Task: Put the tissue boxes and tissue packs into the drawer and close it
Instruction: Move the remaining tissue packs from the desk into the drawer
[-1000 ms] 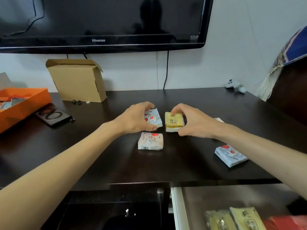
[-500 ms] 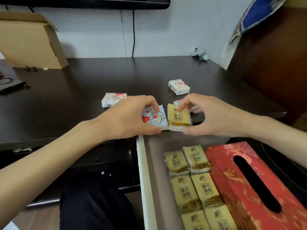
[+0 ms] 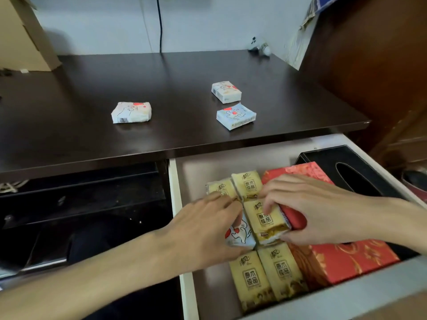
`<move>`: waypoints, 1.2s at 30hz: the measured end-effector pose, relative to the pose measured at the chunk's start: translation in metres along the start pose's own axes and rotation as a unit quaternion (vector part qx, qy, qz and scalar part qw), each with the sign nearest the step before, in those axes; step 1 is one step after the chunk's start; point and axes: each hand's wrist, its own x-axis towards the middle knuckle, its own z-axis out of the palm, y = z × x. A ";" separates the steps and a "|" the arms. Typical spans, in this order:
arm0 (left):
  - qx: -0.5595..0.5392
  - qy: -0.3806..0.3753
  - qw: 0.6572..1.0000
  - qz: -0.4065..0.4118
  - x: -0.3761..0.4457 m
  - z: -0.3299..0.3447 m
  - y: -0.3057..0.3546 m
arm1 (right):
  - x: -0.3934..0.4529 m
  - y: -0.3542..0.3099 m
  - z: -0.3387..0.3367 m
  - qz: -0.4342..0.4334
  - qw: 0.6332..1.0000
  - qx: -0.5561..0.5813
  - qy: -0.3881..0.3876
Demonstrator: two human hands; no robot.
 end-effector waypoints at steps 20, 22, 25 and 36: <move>0.032 -0.018 0.999 0.010 0.002 0.012 0.000 | 0.007 0.005 0.019 -0.025 0.995 -0.094 -0.028; 0.026 -0.015 0.999 0.012 0.001 0.011 -0.001 | 0.007 0.003 0.013 -0.027 0.997 -0.073 -0.010; 0.007 0.015 1.000 0.003 0.001 -0.001 -0.005 | 0.013 0.004 -0.009 -0.015 0.998 -0.001 0.066; -0.042 0.172 0.974 -0.142 0.058 -0.094 -0.081 | 0.135 0.053 -0.087 0.134 0.947 0.136 0.258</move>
